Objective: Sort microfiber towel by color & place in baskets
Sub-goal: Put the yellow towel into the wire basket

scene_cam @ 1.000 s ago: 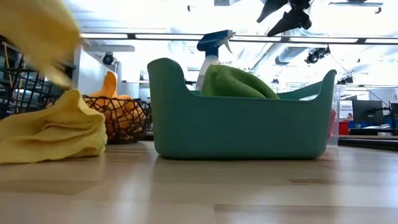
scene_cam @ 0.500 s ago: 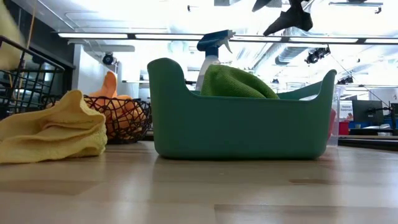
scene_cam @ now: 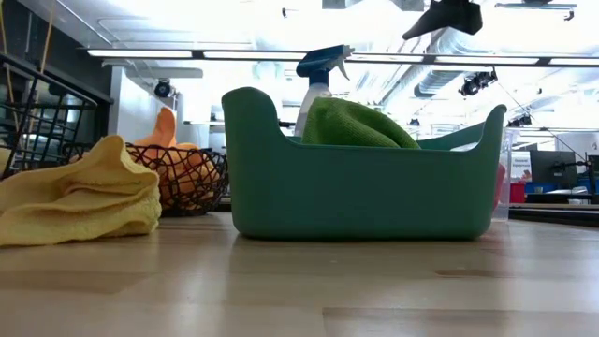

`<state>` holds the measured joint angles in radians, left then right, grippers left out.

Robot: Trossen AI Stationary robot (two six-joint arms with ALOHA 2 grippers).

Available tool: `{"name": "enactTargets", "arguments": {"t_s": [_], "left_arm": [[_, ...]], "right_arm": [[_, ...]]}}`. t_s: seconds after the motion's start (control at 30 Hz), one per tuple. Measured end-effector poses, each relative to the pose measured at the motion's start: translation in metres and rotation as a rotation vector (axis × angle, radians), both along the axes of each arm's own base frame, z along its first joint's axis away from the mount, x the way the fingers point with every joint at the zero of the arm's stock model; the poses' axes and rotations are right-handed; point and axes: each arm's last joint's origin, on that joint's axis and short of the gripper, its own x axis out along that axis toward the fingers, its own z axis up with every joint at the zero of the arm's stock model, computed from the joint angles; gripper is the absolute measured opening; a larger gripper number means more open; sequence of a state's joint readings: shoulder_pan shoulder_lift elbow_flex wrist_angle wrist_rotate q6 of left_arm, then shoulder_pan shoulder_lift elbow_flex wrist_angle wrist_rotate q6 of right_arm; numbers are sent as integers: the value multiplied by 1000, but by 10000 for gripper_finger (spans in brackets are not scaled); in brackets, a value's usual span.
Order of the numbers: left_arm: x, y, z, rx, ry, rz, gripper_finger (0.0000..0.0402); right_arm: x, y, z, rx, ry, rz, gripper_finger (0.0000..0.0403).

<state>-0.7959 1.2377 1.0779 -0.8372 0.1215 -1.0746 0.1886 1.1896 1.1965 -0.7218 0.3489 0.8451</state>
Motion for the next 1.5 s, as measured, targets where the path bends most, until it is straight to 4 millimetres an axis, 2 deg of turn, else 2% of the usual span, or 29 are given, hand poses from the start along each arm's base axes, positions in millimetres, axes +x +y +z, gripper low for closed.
{"name": "enactTargets", "arguments": {"t_s": [0.13, 0.27, 0.4, 0.5, 0.67, 0.77, 0.9, 1.03, 1.13, 1.33, 1.5], "left_arm": [[14, -13, -28, -46, -15, 70, 0], [22, -18, -38, 2, -56, 146, 9], [26, -15, -35, -28, -60, 159, 43], [21, -7, -28, -38, -23, 148, 79], [3, 22, -14, 148, 142, 142, 135], [-1, 34, -3, 196, 143, 209, 159], [12, 37, 14, 133, -60, 311, 177], [37, 40, 31, 89, -370, 432, 184], [57, 48, 42, 129, -571, 516, 184], [97, 83, 51, 288, -799, 612, 184], [113, 106, 43, 386, -786, 539, 184]], "right_arm": [[-1, 4, 0, -13, 3, 29, 293], [-1, 6, 0, -18, 11, 66, 293], [-1, 7, -1, -20, 22, 110, 293], [-2, 7, 0, -50, 29, 150, 293], [-9, 6, 5, -92, 23, 186, 293], [-16, 4, 8, -107, 27, 197, 293], [-31, 3, 9, -108, 78, 205, 293], [-42, 8, 3, -72, 168, 228, 293], [-46, 18, -2, -20, 228, 291, 293], [-52, 53, -20, 91, 418, 391, 293], [-57, 98, -46, 153, 649, 493, 293]]}}
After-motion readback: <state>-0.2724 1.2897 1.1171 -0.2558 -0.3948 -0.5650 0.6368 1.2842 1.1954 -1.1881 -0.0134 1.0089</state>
